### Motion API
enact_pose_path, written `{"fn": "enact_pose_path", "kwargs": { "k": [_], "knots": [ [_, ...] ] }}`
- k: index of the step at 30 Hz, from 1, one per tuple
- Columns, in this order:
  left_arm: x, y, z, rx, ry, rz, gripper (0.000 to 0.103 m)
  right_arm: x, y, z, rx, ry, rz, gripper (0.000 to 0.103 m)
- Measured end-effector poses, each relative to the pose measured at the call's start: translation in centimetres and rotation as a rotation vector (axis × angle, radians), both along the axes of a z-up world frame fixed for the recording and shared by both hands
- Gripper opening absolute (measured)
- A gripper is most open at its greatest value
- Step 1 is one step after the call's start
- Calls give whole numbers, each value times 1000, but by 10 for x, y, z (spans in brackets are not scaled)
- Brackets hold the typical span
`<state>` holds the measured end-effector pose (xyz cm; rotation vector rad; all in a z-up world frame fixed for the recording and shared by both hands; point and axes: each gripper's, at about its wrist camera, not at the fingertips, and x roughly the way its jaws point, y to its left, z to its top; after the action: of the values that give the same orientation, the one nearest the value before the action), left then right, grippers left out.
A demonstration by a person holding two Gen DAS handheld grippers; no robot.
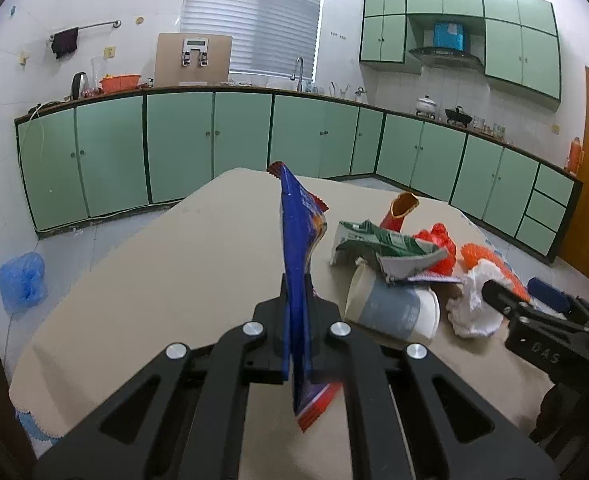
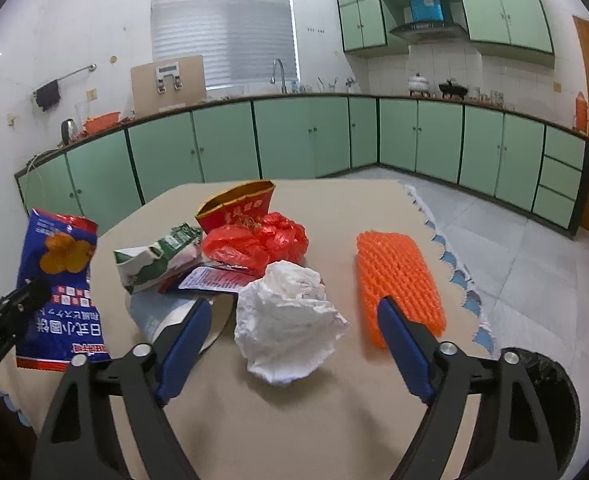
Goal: Collect trash
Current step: 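Grasp the white paper with the right gripper while the left carries the chip bag to the bin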
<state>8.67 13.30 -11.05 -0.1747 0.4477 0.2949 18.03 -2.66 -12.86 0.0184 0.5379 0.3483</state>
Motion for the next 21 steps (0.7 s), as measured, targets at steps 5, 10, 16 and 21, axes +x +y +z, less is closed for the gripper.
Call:
{"fn": "enact_pose_path", "kwargs": {
  "k": [5, 10, 16, 21],
  "knots": [
    [4, 9, 5, 3, -16, 9, 3, 14, 6, -8, -18, 61, 26, 52],
    [3, 9, 9, 7, -24, 8, 3, 11, 7, -11, -11, 79, 78, 24],
    [-3, 6, 22, 17, -62, -7, 3, -6, -7, 8, 30, 42, 87, 23],
    [-4, -6, 37, 16, -103, -45, 3, -21, -26, 33, 67, -1, 79, 23]
  ]
}}
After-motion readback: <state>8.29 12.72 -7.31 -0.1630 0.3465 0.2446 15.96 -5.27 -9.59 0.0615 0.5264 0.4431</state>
